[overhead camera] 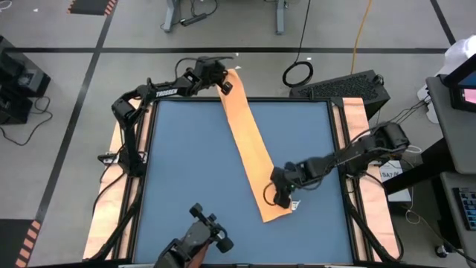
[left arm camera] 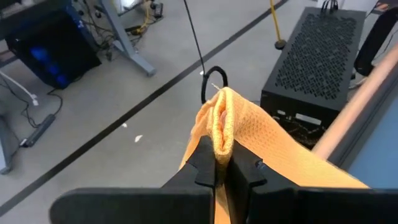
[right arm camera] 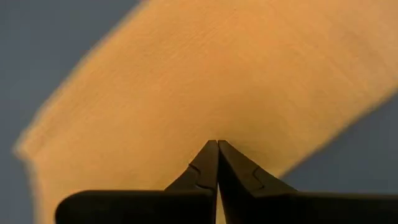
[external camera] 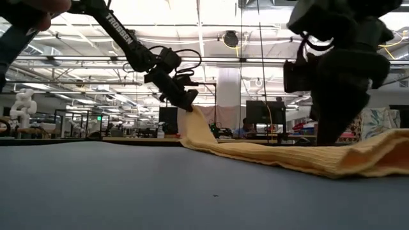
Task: Roll towel into tight, uniform cylinder
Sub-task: Fold the orange microfiber cloth
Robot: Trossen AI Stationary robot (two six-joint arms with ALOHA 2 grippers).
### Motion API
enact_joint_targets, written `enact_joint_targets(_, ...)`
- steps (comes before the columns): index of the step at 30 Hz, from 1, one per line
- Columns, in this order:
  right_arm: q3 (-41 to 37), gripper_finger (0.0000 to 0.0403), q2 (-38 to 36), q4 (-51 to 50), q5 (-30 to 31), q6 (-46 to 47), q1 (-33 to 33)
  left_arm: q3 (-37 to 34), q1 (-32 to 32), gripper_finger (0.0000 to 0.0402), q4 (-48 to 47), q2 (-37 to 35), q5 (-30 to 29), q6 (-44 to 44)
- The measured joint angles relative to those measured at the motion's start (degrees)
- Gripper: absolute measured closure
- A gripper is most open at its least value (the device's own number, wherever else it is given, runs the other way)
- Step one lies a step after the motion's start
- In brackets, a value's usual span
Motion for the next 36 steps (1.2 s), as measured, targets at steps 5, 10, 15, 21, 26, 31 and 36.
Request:
enact_joint_targets(5,0.1,0.0403,2.2,0.6,2.9,7.4,3.9,0.9,0.0,0.0392,-2.2,0.0,-1.8,-0.2)
enact_joint_targets(10,0.4,0.0402,6.7,6.6,4.1,12.7,6.3,0.9,0.7,0.0375,-3.8,0.3,-4.2,-1.0)
enact_joint_targets(15,1.0,0.0402,9.1,9.4,4.9,16.9,7.4,0.8,0.6,0.0349,-6.4,0.4,-5.8,-1.9)
enact_joint_targets(21,2.5,0.0402,9.4,8.6,5.1,17.3,7.4,0.9,1.1,0.0257,-8.0,0.4,-6.3,-3.3)
enact_joint_targets(26,3.2,0.0403,9.5,8.8,5.0,17.4,7.4,0.9,1.4,0.016,-7.5,0.4,-7.7,-3.5)
enact_joint_targets(31,3.1,0.0403,9.5,9.3,5.1,17.4,7.4,0.9,1.4,0.0121,-16.6,0.4,-1.5,-8.2)
enact_joint_targets(36,3.1,0.0403,9.6,10.4,5.0,18.7,7.4,-2.9,-1.5,0.013,-20.9,0.4,11.8,-9.6)
